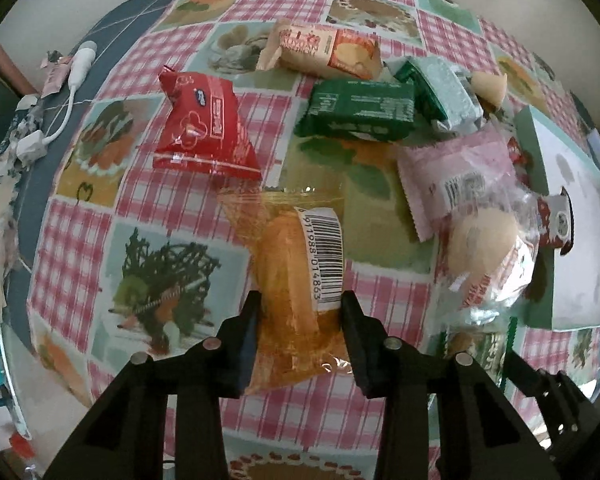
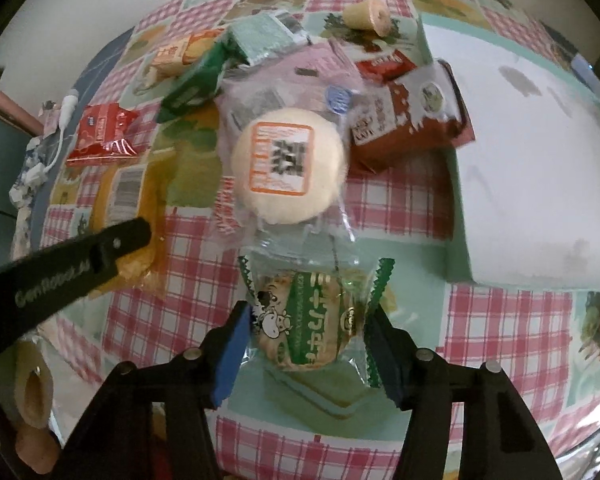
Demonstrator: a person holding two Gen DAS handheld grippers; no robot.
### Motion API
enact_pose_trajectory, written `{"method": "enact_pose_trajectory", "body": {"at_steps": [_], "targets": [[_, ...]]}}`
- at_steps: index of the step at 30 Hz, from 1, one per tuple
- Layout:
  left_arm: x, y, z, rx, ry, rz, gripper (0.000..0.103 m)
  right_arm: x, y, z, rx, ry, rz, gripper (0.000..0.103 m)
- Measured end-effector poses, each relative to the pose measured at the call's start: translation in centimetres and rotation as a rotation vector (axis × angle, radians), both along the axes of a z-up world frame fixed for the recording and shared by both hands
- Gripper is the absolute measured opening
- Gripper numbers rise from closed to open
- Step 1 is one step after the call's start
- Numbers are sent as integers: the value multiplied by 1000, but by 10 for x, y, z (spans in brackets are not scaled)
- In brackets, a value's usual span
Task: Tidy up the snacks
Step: 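Grasp the orange cake bag with left tool while right grasps green biscuit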
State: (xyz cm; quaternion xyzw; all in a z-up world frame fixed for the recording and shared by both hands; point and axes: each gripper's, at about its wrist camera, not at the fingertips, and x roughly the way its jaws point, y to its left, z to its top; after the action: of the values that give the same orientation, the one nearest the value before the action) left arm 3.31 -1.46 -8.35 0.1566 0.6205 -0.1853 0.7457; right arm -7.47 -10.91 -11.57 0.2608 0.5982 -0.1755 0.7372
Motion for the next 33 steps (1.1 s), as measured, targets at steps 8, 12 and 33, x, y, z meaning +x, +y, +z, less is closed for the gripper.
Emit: {"method": "enact_pose_trajectory", "body": {"at_steps": [8, 12, 33], "targets": [[-24, 2, -2, 17, 1, -2, 41, 0, 11, -4, -39, 31, 22, 69], [-28, -1, 1, 18, 5, 1, 41, 8, 21, -7, -80, 58, 54, 72], [-15, 34, 16, -33, 0, 68, 41, -13, 23, 33, -136, -14, 68, 58]]}}
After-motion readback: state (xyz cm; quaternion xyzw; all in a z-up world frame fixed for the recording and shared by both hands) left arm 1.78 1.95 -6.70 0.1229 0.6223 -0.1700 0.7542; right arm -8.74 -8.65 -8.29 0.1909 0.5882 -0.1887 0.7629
